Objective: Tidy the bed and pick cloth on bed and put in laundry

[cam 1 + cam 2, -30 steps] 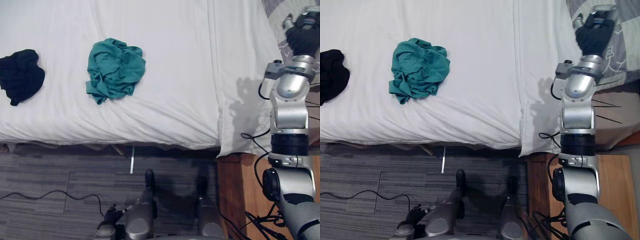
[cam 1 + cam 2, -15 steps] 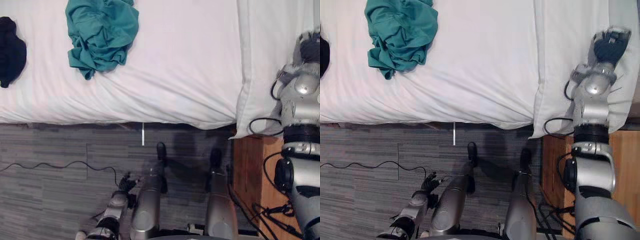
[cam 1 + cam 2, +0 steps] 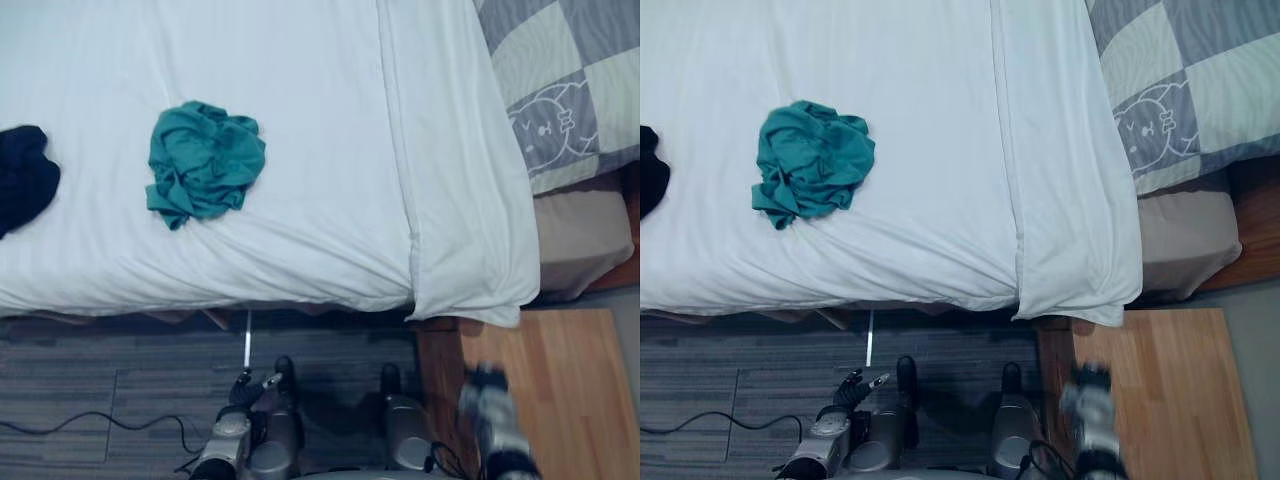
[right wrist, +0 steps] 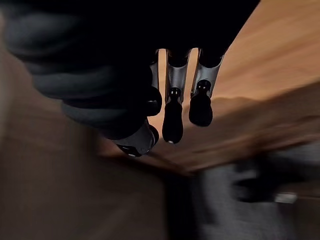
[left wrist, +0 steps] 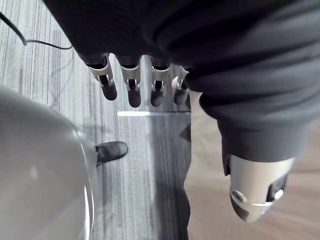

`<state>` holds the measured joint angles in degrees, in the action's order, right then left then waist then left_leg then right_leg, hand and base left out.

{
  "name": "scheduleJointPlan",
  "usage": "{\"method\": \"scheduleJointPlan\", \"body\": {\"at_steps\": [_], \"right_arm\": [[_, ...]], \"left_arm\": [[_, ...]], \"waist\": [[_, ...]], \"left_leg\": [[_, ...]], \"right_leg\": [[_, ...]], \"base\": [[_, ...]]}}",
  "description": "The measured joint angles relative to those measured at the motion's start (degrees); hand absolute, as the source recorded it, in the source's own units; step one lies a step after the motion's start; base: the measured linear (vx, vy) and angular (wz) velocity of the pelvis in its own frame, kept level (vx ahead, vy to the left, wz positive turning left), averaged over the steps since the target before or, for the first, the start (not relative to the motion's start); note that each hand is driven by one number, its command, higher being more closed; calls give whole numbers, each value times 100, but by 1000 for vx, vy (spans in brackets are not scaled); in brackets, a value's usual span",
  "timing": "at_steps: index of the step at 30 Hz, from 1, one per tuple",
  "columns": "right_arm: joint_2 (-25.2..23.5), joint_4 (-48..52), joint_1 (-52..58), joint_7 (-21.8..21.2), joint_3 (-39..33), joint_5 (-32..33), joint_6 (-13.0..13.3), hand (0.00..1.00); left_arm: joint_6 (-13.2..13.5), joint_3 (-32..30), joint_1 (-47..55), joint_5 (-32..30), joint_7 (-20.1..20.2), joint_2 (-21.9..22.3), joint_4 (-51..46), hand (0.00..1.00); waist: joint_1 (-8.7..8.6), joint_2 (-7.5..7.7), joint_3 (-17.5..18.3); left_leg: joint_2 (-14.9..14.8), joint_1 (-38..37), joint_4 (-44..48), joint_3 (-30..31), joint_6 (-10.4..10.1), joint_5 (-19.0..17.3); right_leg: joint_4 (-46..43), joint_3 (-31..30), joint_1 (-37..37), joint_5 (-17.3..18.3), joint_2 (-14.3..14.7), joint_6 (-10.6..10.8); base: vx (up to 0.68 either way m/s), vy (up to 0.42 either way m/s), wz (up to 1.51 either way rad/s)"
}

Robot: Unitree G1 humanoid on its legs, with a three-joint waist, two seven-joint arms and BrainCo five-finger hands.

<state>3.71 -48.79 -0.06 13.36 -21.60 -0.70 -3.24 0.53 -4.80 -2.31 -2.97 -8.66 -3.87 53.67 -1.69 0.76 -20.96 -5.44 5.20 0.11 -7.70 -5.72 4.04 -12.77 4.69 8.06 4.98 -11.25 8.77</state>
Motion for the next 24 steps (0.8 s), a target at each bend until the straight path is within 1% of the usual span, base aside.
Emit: {"method": "scheduleJointPlan", "body": {"at_steps": [1,2,3,4,5,6,7,8,9,10,11,12,13,14,15,16,17,18,19,20,21,22,23,24], "right_arm": [[-37,-189,307,-157,-4,-109,-74,0],[-19,-261,544,-256,-9,-184,-105,0],[-8,-290,613,-305,-12,-224,-111,0],[22,-333,713,-380,-19,-239,-105,0],[33,-413,712,-429,-53,-347,-94,0],[58,-414,711,-466,-58,-377,-92,0],[116,-414,714,-516,-46,-448,-71,0],[128,-424,716,-559,-47,-462,-56,0],[172,-486,727,-600,6,-480,-39,0],[198,-516,699,-607,69,-516,-31,0],[207,-545,682,-607,84,-550,-12,0],[247,-677,676,-605,97,-554,22,0],[282,-755,710,-603,85,-554,25,0],[365,-889,715,-595,55,-543,35,0],[41,-1126,600,-571,-31,-530,38,0],[-109,-1293,608,-455,-203,-518,47,0],[-78,-1364,632,-477,-205,-521,61,0],[-59,-1397,613,-489,-206,-545,62,0],[-62,-1317,473,-450,-165,-567,41,0],[-14,-1275,514,-436,-67,-566,49,0],[52,-1268,525,-426,83,-560,53,0],[155,-1215,496,-402,429,-564,32,0],[146,-1012,532,-441,668,-601,39,0],[99,-869,584,-498,777,-621,53,0]], "left_arm": [[-10,-53,44,-25,32,-21,53,0],[-6,-121,73,-60,104,-28,66,0],[-5,-176,98,-101,113,-40,69,0],[7,-271,140,-175,113,-74,90,0],[7,-510,179,-206,118,-90,200,0],[1,-637,197,-223,117,-106,235,0],[-22,-788,285,-235,115,-181,318,0],[-19,-874,361,-248,115,-235,326,0],[-20,-934,435,-250,106,-325,303,0],[-17,-934,475,-250,106,-423,294,0],[-17,-934,504,-250,103,-474,289,0],[-20,-933,566,-247,100,-514,289,0],[-21,-931,612,-248,99,-511,292,0],[-18,-925,653,-246,96,-535,309,0],[-24,-927,601,-245,78,-794,416,0],[-21,-956,638,-233,4,-1003,426,0],[5,-955,646,-227,-35,-1010,445,0],[-1,-894,607,-229,-45,-965,509,0],[-14,-829,516,-241,-93,-939,730,0],[-9,-824,495,-241,-155,-906,739,0],[6,-823,524,-242,-177,-879,716,0],[4,-802,627,-245,-144,-867,687,0],[-9,-745,639,-260,-135,-877,688,0],[-11,-649,630,-298,-118,-887,686,0]], "waist": [[-89,-5,1],[-103,-28,46],[-100,-16,81],[-96,-24,153],[-74,-63,237],[-67,-103,279],[-101,-114,342],[-121,-85,398],[-116,-23,471],[-103,19,504],[-93,45,536],[-97,25,592],[-96,-29,681],[-79,-113,798],[-44,444,776],[9,654,920],[81,681,942],[133,697,955],[92,789,959],[79,749,966],[97,664,959],[87,483,983],[73,398,991],[42,367,1002]], "left_leg": [[50,153,662,-24,11,-329],[48,307,1235,-132,-3,-527],[51,364,1437,-259,-32,-563],[-4,439,1702,-590,-63,-658],[-394,546,2350,-1186,74,-1099],[-609,564,2693,-1351,129,-1251],[-1049,581,3166,-1520,193,-1415],[-1296,574,3297,-1510,216,-1429],[-1640,633,3262,-1308,175,-1406],[-1921,772,3098,-928,59,-1335],[-2095,878,2922,-631,-54,-1266],[-2351,1009,2445,-28,-328,-1094],[-2486,1026,2207,238,-329,-1064],[-2576,1043,2108,359,-990,-756],[-2265,1345,2883,225,-828,-1052],[-2133,1660,3675,279,-937,-1468],[-2043,1735,4234,220,-930,-1948],[-1962,1656,4386,97,-907,-2170],[-1701,1301,4398,-468,-632,-2383],[-1545,1059,4243,-704,-471,-2390],[-1510,863,4078,-882,-362,-2369],[-1469,527,3635,-1169,-188,-2251],[-1309,268,3093,-1340,-78,-2018],[-1162,143,2686,-1401,-8,-1819]], "right_leg": [[-205,-4,-67,133,-128,64],[-436,-19,-89,259,-294,116],[-529,-20,-86,306,-381,138],[-571,-24,-93,318,-502,134],[-610,3,-96,313,-536,132],[-635,-3,-117,310,-553,138],[-638,-40,-188,309,-643,173],[-642,-76,-172,323,-744,227],[-689,-166,-53,365,-915,310],[-799,-243,115,409,-1089,383],[-870,-303,250,444,-1200,440],[-893,-335,346,458,-1409,518],[-828,-326,339,454,-1482,528],[-691,-324,281,377,-1556,565],[-366,-403,85,95,-1958,452],[73,-447,-34,-870,-2123,450],[505,-499,-140,-2070,-2245,378],[790,-475,-182,-2796,-2325,-134],[273,-214,83,-3397,-2563,-863],[-551,-49,334,-2526,-2501,-524],[-1021,132,429,-1867,-2273,-345],[-1687,516,530,-902,-1644,-137],[-2012,875,522,-220,-1063,-48],[-2093,1035,515,131,-711,-3]], "base": [[25,120,4],[-13,122,3],[-69,159,3],[-113,147,-6],[-112,150,-11],[-76,187,-14],[-44,183,-6],[-75,284,6],[-87,378,20],[-78,435,28],[-83,676,46],[-72,623,48],[-47,811,48],[4,578,37],[50,765,19],[45,845,-11],[37,922,-45],[23,993,-69],[95,877,-56],[141,777,-54],[156,609,-64],[98,571,-75],[58,538,-61],[36,453,-8]]}}
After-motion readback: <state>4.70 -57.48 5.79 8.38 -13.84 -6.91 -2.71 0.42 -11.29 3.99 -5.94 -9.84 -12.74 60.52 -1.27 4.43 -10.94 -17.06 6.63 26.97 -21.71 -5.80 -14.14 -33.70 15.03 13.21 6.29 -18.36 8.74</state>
